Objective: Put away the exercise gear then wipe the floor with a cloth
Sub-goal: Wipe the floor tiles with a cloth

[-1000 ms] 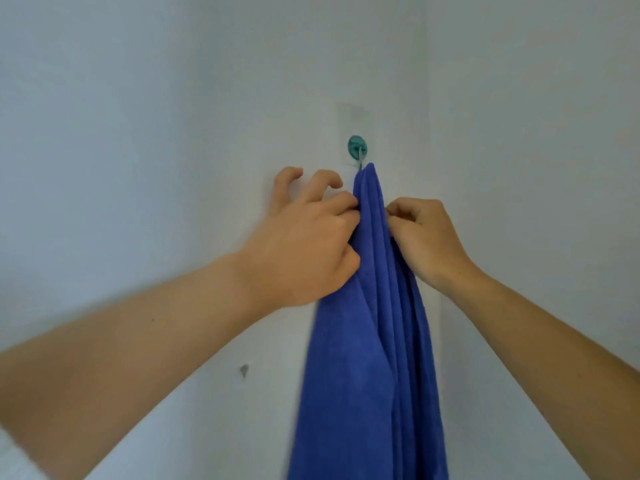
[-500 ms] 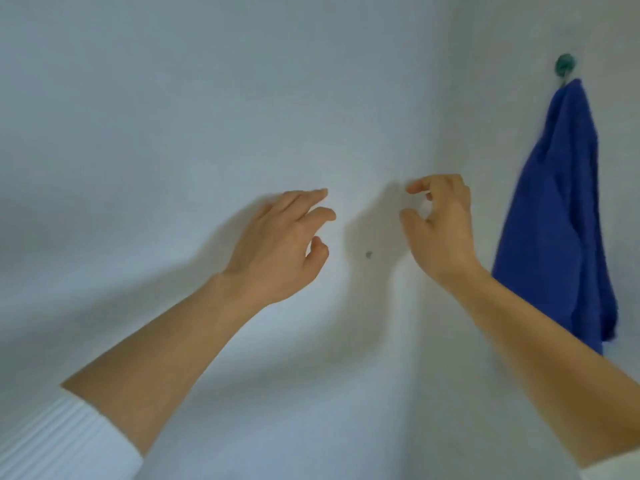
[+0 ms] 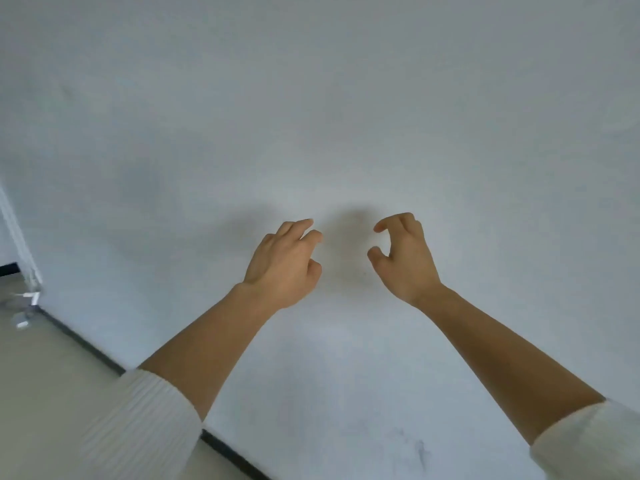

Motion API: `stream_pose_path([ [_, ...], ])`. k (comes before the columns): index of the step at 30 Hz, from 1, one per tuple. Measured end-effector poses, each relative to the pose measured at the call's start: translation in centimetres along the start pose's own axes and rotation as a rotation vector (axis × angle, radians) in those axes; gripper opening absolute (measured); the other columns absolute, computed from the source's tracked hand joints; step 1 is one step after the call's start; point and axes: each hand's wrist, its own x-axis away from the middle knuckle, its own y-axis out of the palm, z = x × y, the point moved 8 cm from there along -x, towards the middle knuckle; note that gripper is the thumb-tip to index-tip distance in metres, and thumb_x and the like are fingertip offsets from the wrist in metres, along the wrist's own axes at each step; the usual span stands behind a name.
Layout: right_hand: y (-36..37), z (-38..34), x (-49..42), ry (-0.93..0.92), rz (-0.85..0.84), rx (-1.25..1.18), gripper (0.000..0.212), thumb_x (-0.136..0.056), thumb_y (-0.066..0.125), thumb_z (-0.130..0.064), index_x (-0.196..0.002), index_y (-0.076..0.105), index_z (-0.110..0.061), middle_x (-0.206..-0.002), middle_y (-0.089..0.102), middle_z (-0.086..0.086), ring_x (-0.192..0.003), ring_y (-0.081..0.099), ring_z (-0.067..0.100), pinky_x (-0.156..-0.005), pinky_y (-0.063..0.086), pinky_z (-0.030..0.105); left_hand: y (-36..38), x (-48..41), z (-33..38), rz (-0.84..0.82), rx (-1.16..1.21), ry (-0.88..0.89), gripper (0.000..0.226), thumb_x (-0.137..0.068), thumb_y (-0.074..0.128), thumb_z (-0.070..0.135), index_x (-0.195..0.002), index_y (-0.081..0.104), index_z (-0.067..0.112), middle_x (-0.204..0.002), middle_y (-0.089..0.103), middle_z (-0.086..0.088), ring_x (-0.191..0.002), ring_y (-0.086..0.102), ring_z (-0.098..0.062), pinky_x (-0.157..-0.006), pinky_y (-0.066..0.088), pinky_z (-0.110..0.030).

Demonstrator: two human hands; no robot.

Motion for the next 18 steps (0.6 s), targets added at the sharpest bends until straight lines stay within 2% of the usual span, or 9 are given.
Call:
stream_pose_path([
  [4,11.6,-7.6,-0.7,-0.094,-0.152,-0.116,0.033,-0.087,0.058,-0.015,-0.119,0.053,-0.011,-0.126,0.041,0.001,-0.107,0.043,0.017,-0.076,0.035,0.021,-0.4,5.2,-11.4,-0.040,-0.063,-0.185,0.046,-0.090,0.047,0.018,-0.135,0.046,0.019,-0.153,0.029,0.000,-0.137,0.027,-0.015,-0.102,0.031,-0.031],
  [9,26.8,-18.2,-1.9,-0.214,-0.340,-0.225,0.039,-0.087,0.060,-0.020,-0.123,0.050,-0.010,-0.128,0.040,0.003,-0.107,0.045,0.019,-0.080,0.039,0.024,0.3,11.4,-25.7,-0.160,-0.234,-0.380,0.053,-0.090,0.046,0.020,-0.141,0.036,0.020,-0.155,0.024,-0.002,-0.139,0.024,-0.018,-0.103,0.032,-0.033],
  [13,38.3,-26.9,-2.9,-0.291,-0.473,-0.291,0.041,-0.088,0.058,-0.021,-0.127,0.047,-0.012,-0.132,0.038,0.001,-0.117,0.041,0.017,-0.085,0.042,0.025,0.7,15.3,-37.6,-0.280,-0.301,-0.558,0.059,-0.090,0.044,0.021,-0.146,0.025,0.018,-0.156,0.018,-0.003,-0.142,0.019,-0.019,-0.108,0.029,-0.035],
  [18,50.8,-36.7,-2.4,-0.374,-0.685,-0.331,0.041,-0.091,0.055,-0.022,-0.129,0.044,-0.015,-0.136,0.036,-0.001,-0.123,0.038,0.016,-0.092,0.042,0.026,-0.5,21.0,-50.7,-0.338,-0.301,-0.755,0.058,-0.089,0.045,0.022,-0.145,0.027,0.018,-0.154,0.021,-0.004,-0.140,0.021,-0.019,-0.107,0.030,-0.036],
])
